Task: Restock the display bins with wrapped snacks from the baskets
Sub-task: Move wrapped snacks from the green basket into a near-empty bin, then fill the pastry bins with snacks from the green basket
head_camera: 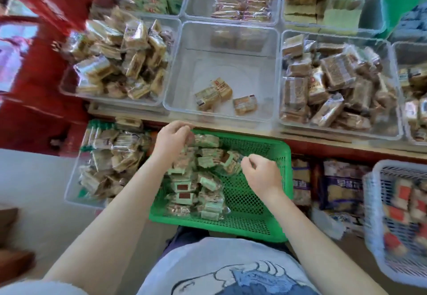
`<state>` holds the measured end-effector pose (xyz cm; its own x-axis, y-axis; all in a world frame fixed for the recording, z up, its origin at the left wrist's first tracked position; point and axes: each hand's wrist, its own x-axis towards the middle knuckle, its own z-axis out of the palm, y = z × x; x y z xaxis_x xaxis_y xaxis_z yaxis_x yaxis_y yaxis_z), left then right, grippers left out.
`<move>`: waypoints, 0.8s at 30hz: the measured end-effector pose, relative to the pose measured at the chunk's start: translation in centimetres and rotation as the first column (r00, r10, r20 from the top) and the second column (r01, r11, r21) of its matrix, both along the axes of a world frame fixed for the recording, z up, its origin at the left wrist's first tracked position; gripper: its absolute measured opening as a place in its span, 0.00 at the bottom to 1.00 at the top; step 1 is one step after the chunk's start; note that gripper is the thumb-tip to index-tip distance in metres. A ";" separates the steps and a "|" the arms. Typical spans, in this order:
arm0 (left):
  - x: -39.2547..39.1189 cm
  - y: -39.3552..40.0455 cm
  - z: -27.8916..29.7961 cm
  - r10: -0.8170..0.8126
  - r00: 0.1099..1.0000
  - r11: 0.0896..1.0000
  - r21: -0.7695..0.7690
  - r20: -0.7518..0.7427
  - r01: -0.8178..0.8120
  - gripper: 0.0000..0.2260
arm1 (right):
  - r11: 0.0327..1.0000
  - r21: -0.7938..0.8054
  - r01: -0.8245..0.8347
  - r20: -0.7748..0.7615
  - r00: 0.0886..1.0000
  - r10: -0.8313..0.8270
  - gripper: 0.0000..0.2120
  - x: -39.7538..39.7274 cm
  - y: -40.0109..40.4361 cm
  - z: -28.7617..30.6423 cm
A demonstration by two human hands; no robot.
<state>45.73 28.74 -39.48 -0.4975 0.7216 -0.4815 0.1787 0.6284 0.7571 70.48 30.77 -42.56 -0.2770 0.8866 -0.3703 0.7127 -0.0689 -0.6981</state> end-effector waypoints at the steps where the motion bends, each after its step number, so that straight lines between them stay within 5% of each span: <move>1: -2.4 -2.0 -0.8 0.026 0.999 0.999 -0.043 -0.028 -0.028 0.10 | 0.998 -0.066 -0.003 0.038 0.999 0.005 0.22 -1.5 -0.6 -0.5; 6: -10.6 -9.3 -3.8 0.050 0.933 0.997 -0.042 -0.357 -0.070 0.10 | 0.979 -0.202 0.014 0.096 0.995 0.006 0.18 -9.7 -2.4 -1.8; 9: -14.3 -11.3 -5.8 -0.115 0.820 0.982 -0.187 -0.561 0.010 0.27 | 0.971 -0.238 0.000 0.085 0.996 0.021 0.13 -15.3 -3.6 -1.8; 12: -17.9 -11.8 -7.6 -0.332 0.813 0.915 -0.372 -0.478 0.154 0.37 | 0.961 -0.233 -0.147 0.073 0.983 0.168 0.16 -21.1 -4.6 -1.4; 17: -20.7 -9.8 -7.6 -0.482 0.730 0.850 -0.462 -0.484 0.254 0.34 | 0.892 -0.241 -0.381 0.207 0.878 0.431 0.27 -29.4 -4.2 -2.0; 21: -22.4 -9.2 -7.8 -0.449 0.772 0.873 -0.404 -0.450 0.272 0.25 | 0.838 -0.279 -0.469 0.296 0.789 0.539 0.44 -32.4 -3.4 -4.1; 24: -22.7 -9.9 -7.8 -0.435 0.779 0.894 -0.318 -0.452 0.314 0.24 | 0.866 -0.240 -0.439 0.303 0.814 0.496 0.37 -33.2 -2.4 -5.0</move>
